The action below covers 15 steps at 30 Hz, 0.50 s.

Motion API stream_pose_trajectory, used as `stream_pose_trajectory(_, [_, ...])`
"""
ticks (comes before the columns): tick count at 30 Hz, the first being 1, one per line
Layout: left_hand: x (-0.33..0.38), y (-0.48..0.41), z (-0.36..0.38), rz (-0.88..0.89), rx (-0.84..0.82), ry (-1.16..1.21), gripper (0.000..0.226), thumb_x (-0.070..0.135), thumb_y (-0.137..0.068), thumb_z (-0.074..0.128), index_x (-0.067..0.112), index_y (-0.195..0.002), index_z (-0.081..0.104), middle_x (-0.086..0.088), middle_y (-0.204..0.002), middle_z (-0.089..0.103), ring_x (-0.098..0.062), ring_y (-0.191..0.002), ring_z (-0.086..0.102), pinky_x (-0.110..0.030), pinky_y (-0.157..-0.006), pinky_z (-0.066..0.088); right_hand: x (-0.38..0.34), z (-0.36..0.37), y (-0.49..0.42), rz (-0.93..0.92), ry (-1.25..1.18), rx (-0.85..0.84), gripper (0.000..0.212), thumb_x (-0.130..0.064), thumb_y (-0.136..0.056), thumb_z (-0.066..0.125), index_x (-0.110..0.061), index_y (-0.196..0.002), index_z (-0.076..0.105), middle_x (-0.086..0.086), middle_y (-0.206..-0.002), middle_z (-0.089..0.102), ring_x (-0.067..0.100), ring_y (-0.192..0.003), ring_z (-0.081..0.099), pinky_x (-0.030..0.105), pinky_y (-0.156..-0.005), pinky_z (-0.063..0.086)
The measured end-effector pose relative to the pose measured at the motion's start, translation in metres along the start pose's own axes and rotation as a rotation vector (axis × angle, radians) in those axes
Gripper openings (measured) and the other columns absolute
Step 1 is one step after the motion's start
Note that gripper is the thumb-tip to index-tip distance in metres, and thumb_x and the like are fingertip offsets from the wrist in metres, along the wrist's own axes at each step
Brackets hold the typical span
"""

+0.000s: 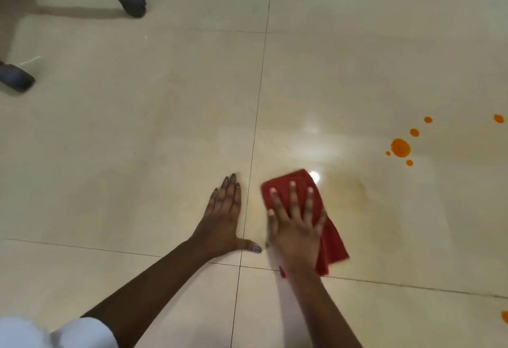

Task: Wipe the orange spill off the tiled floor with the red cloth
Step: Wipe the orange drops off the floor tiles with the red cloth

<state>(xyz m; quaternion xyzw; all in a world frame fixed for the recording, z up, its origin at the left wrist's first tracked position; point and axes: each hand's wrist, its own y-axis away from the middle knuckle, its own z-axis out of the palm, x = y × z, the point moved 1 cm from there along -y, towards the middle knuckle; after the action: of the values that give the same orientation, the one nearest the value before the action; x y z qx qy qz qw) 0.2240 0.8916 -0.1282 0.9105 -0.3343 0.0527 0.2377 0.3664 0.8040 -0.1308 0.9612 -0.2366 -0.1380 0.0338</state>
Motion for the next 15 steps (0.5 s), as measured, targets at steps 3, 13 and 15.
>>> stream_pose_trajectory(3, [-0.001,0.0,0.001,0.001,0.018,-0.009,0.14,0.089,-0.056,0.047,0.008,-0.14,-0.03,-0.008,-0.143,-0.044,-0.02,-0.133,-0.042,-0.031,-0.109,-0.026,0.005,-0.01,-0.063,-0.173,0.056,-0.063,0.049,-0.046,-0.097,0.02,-0.045,-0.145,0.012,-0.007,-0.158,0.003,0.025,-0.145,-0.008,0.054,-0.112,-0.003])
stream_pose_trajectory(13, [-0.009,0.011,-0.004,-0.045,0.052,0.036,0.136,0.087,-0.055,0.051,0.015,-0.137,-0.03,-0.002,-0.143,-0.043,-0.02,-0.137,-0.036,-0.029,-0.109,-0.024,-0.031,0.003,-0.015,-0.148,0.011,-0.104,0.053,-0.048,-0.091,0.014,-0.045,-0.144,0.015,-0.006,-0.157,0.002,0.028,-0.145,-0.006,0.057,-0.111,0.0])
stream_pose_trajectory(15, [-0.033,0.023,-0.004,-0.17,0.073,0.043,0.139,0.092,-0.05,0.043,0.014,-0.139,-0.029,-0.002,-0.141,-0.044,-0.02,-0.135,-0.037,-0.033,-0.111,-0.021,-0.048,0.003,-0.05,-0.322,0.033,-0.136,0.05,-0.047,-0.095,0.015,-0.045,-0.145,0.012,-0.006,-0.158,-0.001,0.027,-0.144,-0.012,0.056,-0.111,-0.005])
